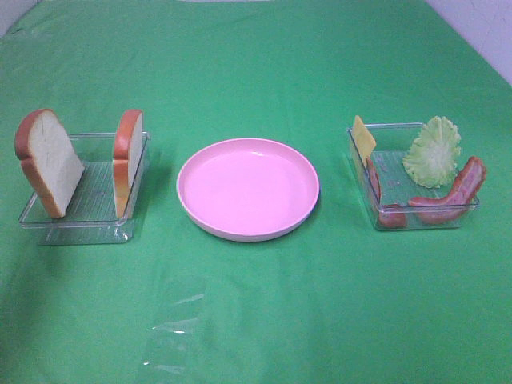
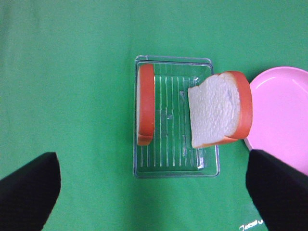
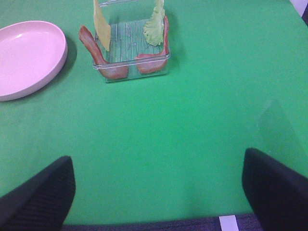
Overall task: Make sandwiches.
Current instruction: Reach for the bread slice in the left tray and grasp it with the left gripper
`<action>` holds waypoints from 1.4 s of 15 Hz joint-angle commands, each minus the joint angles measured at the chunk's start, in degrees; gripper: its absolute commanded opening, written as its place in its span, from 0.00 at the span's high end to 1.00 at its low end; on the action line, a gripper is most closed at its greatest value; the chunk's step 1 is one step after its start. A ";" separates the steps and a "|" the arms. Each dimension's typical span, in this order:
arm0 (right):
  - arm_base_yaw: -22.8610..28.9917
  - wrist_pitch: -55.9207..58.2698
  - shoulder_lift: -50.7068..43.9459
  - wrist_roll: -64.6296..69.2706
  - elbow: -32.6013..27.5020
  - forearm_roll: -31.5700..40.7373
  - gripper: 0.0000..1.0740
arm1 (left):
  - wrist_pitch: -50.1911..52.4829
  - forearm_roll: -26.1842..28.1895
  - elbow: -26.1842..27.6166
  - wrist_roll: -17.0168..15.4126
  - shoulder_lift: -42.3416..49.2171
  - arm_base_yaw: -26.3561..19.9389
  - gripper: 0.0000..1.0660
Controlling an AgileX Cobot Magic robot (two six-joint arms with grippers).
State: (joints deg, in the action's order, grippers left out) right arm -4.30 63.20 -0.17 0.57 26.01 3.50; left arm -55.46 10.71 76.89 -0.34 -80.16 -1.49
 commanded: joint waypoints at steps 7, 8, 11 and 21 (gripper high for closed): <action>-0.29 -0.34 -1.89 -0.57 -0.17 -0.52 0.17 | -15.47 -12.49 22.29 -16.67 -27.27 20.80 0.09; -0.29 -0.34 -1.89 -0.57 -0.17 -0.52 0.17 | -14.67 -13.35 22.46 -17.70 -29.16 22.12 0.09; -0.29 -0.34 -1.89 -0.57 -0.17 -0.52 0.17 | -13.12 -13.98 22.46 -19.77 -34.32 23.66 0.09; -0.29 -0.34 -1.89 -0.57 -0.17 -0.52 0.17 | -4.24 -15.13 22.46 -19.82 -41.54 23.66 0.19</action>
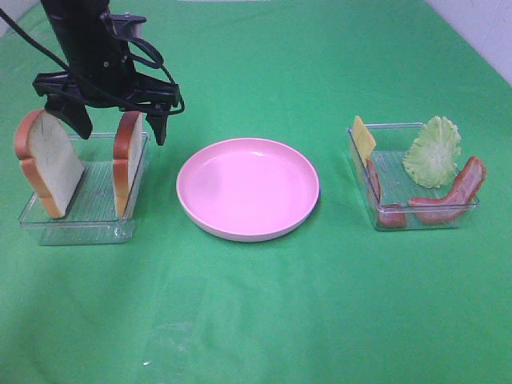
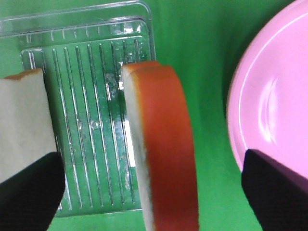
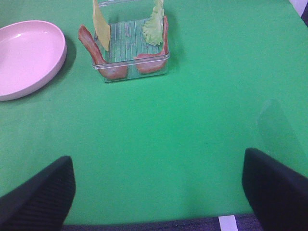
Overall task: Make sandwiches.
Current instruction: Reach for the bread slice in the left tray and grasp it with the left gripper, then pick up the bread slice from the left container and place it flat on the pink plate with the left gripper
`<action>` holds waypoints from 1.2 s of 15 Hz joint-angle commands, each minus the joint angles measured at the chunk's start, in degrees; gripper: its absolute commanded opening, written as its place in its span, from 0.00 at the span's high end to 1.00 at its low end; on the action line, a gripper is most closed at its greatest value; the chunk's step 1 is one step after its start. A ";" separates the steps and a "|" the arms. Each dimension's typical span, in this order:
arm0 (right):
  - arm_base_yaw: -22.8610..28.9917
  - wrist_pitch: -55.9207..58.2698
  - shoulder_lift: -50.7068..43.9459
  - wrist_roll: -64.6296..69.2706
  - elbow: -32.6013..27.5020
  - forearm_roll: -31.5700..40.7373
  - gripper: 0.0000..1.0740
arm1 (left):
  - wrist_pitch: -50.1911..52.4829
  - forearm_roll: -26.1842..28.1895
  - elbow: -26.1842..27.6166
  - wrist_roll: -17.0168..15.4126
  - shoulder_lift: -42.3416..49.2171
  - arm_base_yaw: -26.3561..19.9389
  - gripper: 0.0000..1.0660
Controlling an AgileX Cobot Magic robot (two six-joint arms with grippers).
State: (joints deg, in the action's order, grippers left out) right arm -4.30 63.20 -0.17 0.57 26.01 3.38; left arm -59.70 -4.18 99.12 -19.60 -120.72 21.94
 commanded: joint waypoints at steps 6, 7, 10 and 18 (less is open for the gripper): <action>-0.29 -0.34 -1.89 -0.57 -0.17 -0.40 0.17 | 0.23 -1.26 0.23 -2.12 -2.12 0.23 0.57; -0.29 -0.34 -1.89 -0.57 -0.17 -0.40 0.17 | 0.40 -1.26 0.23 -2.12 -2.12 0.23 0.64; -0.29 -0.34 -1.89 -0.57 -0.17 -0.40 0.17 | 1.15 -1.15 0.23 -2.06 -2.12 0.23 0.82; -0.29 -0.34 -1.89 -0.57 -0.17 -0.40 0.17 | -4.98 -2.92 0.92 -5.27 0.63 0.23 0.83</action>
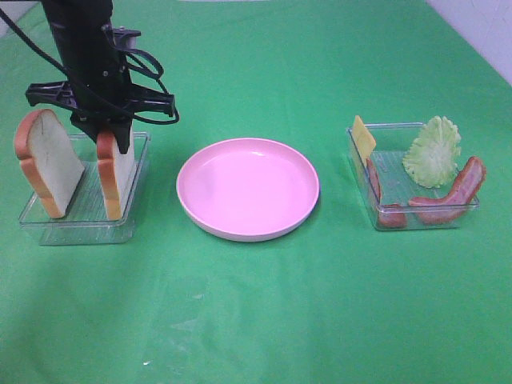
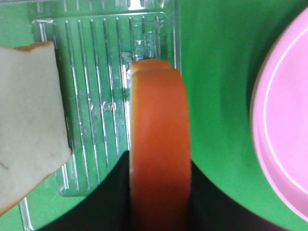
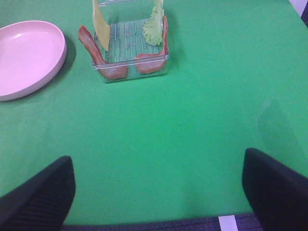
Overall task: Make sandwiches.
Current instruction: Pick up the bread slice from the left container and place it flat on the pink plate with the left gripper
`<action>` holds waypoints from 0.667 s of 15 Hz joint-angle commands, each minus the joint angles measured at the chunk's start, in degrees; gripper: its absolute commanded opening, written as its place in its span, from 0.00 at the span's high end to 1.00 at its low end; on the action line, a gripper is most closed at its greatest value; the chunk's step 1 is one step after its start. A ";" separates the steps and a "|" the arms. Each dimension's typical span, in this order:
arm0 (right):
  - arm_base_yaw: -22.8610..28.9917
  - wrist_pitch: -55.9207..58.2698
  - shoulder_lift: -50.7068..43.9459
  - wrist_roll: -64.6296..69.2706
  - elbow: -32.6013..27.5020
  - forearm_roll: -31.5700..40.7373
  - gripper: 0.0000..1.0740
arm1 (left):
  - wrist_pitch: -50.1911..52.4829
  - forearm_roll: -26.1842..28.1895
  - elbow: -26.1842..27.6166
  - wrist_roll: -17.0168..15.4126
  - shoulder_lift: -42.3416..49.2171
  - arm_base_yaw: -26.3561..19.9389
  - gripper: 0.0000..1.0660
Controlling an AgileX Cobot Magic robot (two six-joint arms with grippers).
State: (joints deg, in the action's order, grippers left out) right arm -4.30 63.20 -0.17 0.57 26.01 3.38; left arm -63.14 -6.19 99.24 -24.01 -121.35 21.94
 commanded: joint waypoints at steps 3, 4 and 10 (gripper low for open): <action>-0.29 -0.34 -1.83 -0.57 -0.17 -0.40 0.17 | -8.42 -1.09 6.30 -0.63 2.58 0.23 0.83; -0.29 -0.34 -1.83 -0.57 -0.17 -0.40 0.17 | -10.43 -1.09 8.65 -0.57 3.15 0.23 0.83; -0.29 -0.34 -1.83 -0.57 -0.17 -0.40 0.17 | -11.86 8.65 20.57 4.47 6.59 0.29 0.83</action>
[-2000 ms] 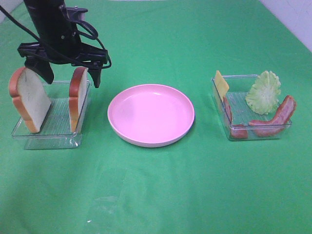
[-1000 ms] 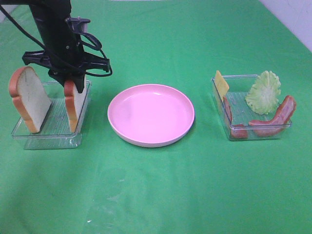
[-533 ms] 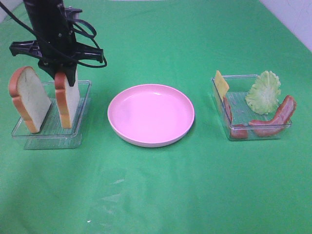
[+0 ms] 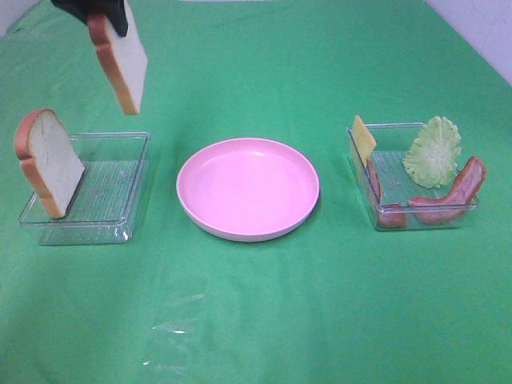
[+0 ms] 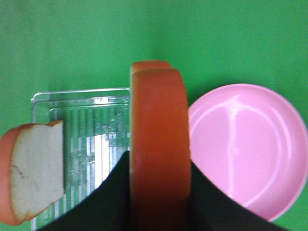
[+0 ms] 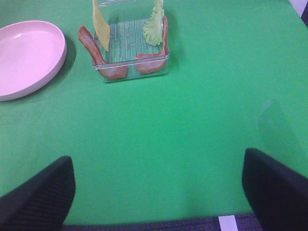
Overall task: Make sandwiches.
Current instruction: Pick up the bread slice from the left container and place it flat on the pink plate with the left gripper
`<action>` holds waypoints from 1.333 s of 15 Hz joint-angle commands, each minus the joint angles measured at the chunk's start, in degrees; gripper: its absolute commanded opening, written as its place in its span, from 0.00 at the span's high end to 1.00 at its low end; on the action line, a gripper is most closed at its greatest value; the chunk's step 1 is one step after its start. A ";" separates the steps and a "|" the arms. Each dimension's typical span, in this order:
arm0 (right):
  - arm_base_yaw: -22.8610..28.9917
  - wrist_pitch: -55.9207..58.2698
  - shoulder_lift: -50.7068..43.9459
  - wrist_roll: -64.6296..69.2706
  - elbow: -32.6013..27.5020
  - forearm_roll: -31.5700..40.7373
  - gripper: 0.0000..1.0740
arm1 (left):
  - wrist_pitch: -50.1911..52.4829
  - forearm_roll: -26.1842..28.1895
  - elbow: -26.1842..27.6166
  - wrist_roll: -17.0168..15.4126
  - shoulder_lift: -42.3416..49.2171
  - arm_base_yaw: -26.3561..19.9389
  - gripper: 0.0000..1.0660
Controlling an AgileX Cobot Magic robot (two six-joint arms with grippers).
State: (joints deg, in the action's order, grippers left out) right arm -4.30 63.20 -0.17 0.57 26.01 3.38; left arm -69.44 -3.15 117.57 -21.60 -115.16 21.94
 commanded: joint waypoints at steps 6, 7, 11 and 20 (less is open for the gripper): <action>-0.29 -0.34 -1.83 -0.57 -0.17 -0.40 0.17 | 1.89 30.14 2.46 17.76 -4.93 2.58 0.83; -0.29 -0.34 -1.83 -0.57 -0.17 -0.40 0.17 | 2.46 31.40 2.46 19.71 -6.70 3.44 0.83; -0.29 -0.34 -1.83 -0.57 -0.17 -0.40 0.17 | 5.39 34.66 2.46 24.24 -14.78 5.96 0.83; -0.29 -0.34 -1.83 -0.57 -0.17 -0.40 0.17 | 7.33 35.07 2.46 23.95 -20.80 5.96 0.83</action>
State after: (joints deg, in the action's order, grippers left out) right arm -4.30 63.20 -0.17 0.57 26.01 3.38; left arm -62.51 30.88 119.75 2.29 -135.85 27.67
